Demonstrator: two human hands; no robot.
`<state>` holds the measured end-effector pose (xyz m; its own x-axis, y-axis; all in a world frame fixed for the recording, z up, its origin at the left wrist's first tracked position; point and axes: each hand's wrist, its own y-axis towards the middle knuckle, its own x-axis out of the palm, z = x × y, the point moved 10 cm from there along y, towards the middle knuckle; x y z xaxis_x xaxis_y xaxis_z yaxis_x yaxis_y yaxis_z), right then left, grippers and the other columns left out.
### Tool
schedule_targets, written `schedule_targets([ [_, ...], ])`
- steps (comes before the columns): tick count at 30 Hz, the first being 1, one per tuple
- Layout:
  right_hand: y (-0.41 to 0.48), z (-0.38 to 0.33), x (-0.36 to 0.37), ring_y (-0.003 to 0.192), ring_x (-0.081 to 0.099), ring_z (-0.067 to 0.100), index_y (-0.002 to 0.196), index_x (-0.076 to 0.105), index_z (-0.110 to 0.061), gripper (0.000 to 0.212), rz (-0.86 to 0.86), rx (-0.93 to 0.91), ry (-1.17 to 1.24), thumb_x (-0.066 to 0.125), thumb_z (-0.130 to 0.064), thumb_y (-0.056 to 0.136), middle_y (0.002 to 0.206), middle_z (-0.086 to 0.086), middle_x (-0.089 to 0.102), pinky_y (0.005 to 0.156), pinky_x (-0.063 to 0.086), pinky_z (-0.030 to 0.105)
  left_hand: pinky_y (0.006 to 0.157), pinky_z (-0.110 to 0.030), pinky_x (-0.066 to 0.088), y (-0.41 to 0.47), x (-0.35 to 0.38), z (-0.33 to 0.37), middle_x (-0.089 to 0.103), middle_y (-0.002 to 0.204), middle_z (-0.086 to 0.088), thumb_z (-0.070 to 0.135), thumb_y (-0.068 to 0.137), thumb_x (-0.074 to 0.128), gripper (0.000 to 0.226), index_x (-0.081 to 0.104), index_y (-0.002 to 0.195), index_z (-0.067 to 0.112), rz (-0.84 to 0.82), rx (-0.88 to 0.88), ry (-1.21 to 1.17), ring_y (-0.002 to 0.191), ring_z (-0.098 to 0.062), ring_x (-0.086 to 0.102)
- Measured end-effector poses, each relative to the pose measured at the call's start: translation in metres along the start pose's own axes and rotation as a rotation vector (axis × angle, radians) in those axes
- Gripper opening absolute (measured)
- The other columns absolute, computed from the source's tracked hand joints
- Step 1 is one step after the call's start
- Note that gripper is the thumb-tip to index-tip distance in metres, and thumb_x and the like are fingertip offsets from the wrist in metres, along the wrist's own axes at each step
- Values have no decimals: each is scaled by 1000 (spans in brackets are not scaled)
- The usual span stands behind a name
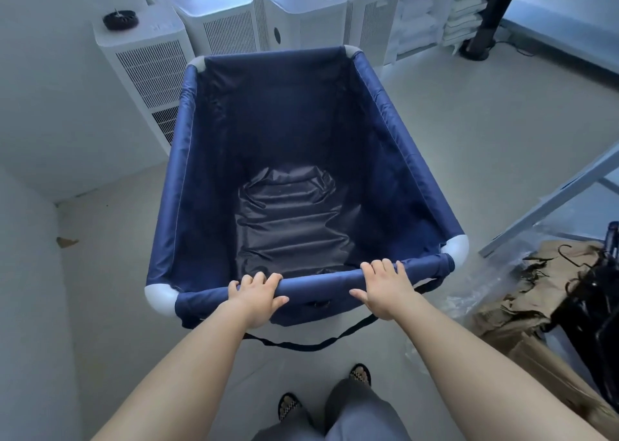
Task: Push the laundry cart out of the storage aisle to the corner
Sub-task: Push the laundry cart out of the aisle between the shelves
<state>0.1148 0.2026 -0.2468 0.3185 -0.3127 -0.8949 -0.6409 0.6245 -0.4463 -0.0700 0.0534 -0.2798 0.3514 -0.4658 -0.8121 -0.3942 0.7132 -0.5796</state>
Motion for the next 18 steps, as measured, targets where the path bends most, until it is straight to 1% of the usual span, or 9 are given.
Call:
schedule_targets([
  [4,-11,2,12,126,32,27,138,27,-15,62,-25,-21,-4,32,-58,94,134,6,39,113,13,48,105,-45,24,-16,9,7,41,128,-1,54,95,29,45,25,135,34,9,-16,-9,118,-26,38],
  [7,-18,4,19,124,33,26,137,28,-16,58,-39,-60,14,31,-55,95,131,6,38,113,13,48,106,-45,24,-29,14,11,43,128,0,53,95,30,44,28,134,32,8,-46,-20,118,-26,40],
  [12,-34,13,24,119,36,24,135,30,-20,47,-72,-176,42,25,-48,98,127,2,41,107,19,43,98,-42,32,-54,19,21,51,121,0,55,94,33,42,38,122,24,12,-119,2,110,-26,48],
  [14,-41,18,28,118,37,24,134,31,-23,43,-81,-227,38,24,-46,99,127,1,42,107,19,43,100,-43,31,-65,23,27,51,120,1,59,92,32,46,38,122,25,30,-158,-7,110,-26,47],
  [18,-56,24,39,114,38,25,132,32,-25,40,-93,-297,15,23,-45,99,124,0,42,106,18,48,109,-48,22,-87,39,37,49,120,0,63,91,29,50,39,126,29,74,-239,-68,115,-24,43],
])
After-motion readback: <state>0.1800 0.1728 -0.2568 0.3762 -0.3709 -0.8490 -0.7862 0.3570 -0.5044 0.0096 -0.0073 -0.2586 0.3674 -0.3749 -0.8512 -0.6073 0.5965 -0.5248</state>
